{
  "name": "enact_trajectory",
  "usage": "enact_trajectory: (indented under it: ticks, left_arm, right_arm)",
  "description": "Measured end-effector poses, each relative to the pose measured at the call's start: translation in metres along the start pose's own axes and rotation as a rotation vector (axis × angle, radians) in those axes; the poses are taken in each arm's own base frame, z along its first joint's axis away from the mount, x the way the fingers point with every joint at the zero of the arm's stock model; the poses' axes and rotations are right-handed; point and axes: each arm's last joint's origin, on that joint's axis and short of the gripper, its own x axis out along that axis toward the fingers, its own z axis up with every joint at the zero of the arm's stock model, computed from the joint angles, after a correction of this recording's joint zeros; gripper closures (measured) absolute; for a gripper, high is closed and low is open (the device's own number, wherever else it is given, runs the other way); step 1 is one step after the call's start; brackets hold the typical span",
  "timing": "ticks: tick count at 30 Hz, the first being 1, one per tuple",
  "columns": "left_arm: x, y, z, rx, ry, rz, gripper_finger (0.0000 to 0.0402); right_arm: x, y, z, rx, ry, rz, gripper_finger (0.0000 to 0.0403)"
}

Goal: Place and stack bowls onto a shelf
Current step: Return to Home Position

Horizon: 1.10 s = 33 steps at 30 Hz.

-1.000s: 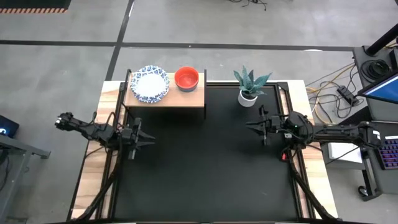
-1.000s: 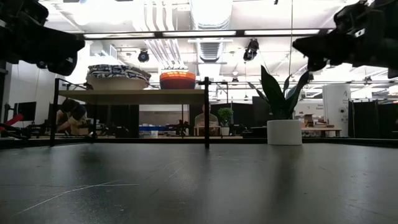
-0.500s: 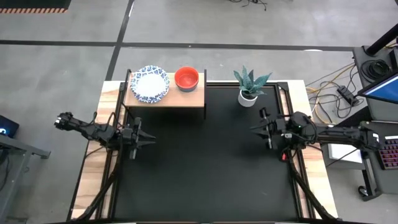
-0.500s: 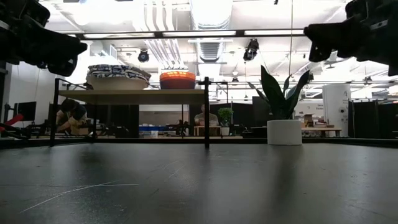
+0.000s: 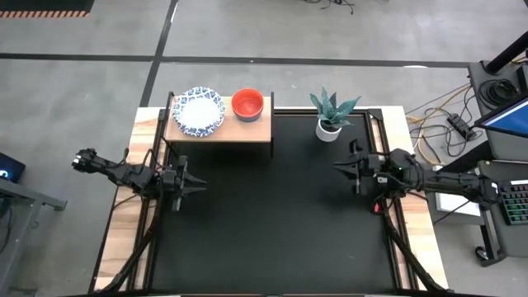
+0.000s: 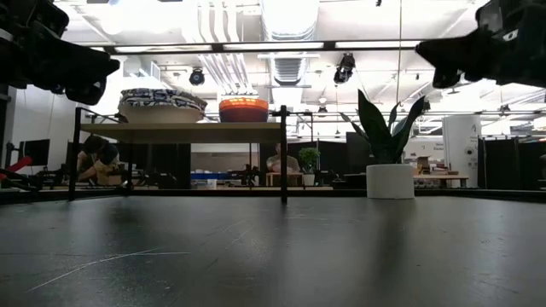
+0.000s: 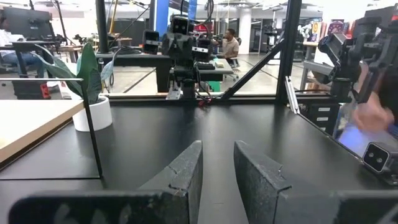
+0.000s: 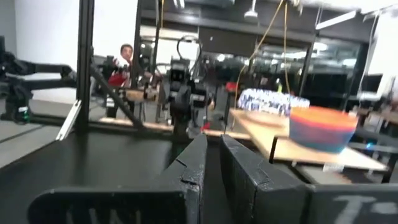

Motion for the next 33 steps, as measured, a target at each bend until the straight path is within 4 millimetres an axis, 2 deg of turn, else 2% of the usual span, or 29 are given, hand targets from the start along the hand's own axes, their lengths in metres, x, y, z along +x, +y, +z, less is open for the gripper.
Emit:
enact_trajectory:
  ticks: [9,33]
  left_arm:
    - [0.0,0.0,0.0,0.001,0.001,0.0,0.0327]
    - [0.0,0.0,0.0,0.0,0.001,0.0,0.0327]
  right_arm:
    - [0.0,0.001,-0.012,0.04,0.118,0.013,0.0369]
    - [0.0,0.001,-0.013,0.043,0.126,0.014,0.0369]
